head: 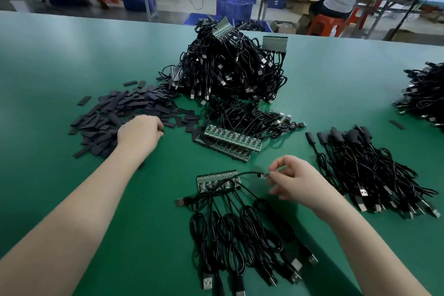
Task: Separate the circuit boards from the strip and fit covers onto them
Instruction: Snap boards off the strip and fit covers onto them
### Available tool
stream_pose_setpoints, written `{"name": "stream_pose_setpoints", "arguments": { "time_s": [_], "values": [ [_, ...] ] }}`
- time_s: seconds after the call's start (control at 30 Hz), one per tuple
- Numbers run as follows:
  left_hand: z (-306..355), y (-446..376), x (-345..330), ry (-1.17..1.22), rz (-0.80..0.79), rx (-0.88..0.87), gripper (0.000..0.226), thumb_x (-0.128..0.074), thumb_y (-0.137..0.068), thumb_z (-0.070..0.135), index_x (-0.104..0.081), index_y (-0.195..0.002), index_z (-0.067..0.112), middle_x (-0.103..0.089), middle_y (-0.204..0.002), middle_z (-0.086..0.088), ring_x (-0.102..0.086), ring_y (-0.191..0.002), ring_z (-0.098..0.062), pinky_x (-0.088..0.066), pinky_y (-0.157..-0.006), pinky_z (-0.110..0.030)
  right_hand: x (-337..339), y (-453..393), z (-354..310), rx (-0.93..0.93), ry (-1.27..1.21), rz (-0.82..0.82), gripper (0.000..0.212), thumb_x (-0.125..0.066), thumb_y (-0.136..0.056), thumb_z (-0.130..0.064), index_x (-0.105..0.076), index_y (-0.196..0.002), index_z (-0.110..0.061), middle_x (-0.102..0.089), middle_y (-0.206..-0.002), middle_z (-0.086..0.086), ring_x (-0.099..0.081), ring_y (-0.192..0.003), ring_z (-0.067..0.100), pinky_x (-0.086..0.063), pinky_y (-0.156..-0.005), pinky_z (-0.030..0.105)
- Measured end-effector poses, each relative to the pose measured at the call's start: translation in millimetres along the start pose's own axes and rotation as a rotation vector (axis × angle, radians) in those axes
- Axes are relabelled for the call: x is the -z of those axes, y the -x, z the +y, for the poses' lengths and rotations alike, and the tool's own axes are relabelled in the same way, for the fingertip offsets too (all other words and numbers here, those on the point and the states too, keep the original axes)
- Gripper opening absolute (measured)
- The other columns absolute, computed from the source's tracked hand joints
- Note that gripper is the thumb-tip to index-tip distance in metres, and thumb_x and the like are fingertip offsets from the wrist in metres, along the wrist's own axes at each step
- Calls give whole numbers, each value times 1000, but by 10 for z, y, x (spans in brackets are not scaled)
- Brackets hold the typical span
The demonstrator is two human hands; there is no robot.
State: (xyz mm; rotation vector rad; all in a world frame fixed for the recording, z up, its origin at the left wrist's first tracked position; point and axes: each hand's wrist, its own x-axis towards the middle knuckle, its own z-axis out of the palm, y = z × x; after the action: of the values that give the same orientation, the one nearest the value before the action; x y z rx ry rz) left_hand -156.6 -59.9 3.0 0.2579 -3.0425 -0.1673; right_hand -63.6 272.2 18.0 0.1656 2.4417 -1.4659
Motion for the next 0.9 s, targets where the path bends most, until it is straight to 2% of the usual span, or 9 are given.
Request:
{"name": "stream_pose_setpoints", "arguments": {
  "time_s": [0.13, 0.2, 0.27, 0.37, 0.47, 0.6, 0.77, 0.83, 0.9],
  "values": [
    [45, -1, -33, -69, 24, -20, 23, -55, -99, 28, -69, -116, 21, -65, -116, -7, -62, -100, -29, -53, -73, -37, 11, 215, 29, -69, 116, -200, 5, -58, -97, -16, -59, -93, -18, -70, -72, -2, -67, -62, 12, -53, -52, 24],
    [54, 11, -29, -86, 22, -30, 24, -55, -100, 28, -69, -117, 20, -66, -115, -7, -63, -99, -30, -54, -71, -37, 20, 252, -14, -45, 181, -230, 4, -58, -97, -18, -59, -93, -19, -72, -71, -3, -68, -62, 12, -53, -54, 25],
    [35, 4, -28, -96, 26, -39, 24, -55, -100, 29, -70, -116, 20, -68, -112, -6, -63, -100, -29, -54, -71, -36, 27, 206, -69, 32, 243, -156, 2, -59, -97, -20, -59, -95, -22, -74, -74, -5, -71, -66, 16, -53, -59, 29],
    [7, -10, -39, -70, 24, -24, 22, -56, -99, 29, -68, -115, 20, -68, -110, -6, -62, -98, -28, -53, -71, -36, 17, 59, -148, 192, 302, -17, 14, -60, -97, -21, -56, -97, -34, -74, -77, -11, -71, -74, 14, -55, -67, 28],
    [-20, -27, -68, -4, -4, -4, 19, -54, -100, 27, -67, -111, 20, -65, -108, -4, -61, -97, -27, -53, -74, -39, -45, -99, -176, 276, 294, -6, 19, -60, -97, -21, -59, -95, -39, -74, -77, -13, -69, -74, 5, -55, -68, 24],
    [-55, -40, -106, 34, -4, -10, 16, -56, -98, 28, -67, -108, 21, -61, -108, -6, -60, -93, -28, -53, -77, -41, -184, -250, -114, 345, 189, 32, 23, -60, -97, -19, -63, -92, -42, -74, -79, -12, -70, -77, 13, -58, -75, 30],
    [-84, -74, -151, 24, -18, -4, 24, -56, -98, 33, -61, -118, 20, -64, -113, -5, -60, -101, -28, -53, -83, -41, -348, -265, 70, 430, 58, 178, 31, -63, -95, -17, -66, -93, -49, -72, -80, -17, -61, -63, 2, -47, -56, 14],
    [-77, -102, -155, -8, -41, 4, 27, -55, -99, 34, -60, -120, 20, -64, -115, -7, -59, -104, -30, -51, -84, -40, -351, -256, 139, 459, 96, 221, 33, -65, -94, -17, -65, -96, -50, -71, -82, -19, -64, -69, 2, -47, -59, 12],
    [-68, -127, -148, -17, -51, 22, 26, -56, -98, 34, -60, -120, 20, -63, -117, -9, -58, -106, -31, -49, -84, -40, -331, -259, 197, 458, 150, 249, 29, -67, -93, -18, -69, -106, -43, -69, -85, -22, -64, -76, 0, -47, -65, 10]
  ]
}}
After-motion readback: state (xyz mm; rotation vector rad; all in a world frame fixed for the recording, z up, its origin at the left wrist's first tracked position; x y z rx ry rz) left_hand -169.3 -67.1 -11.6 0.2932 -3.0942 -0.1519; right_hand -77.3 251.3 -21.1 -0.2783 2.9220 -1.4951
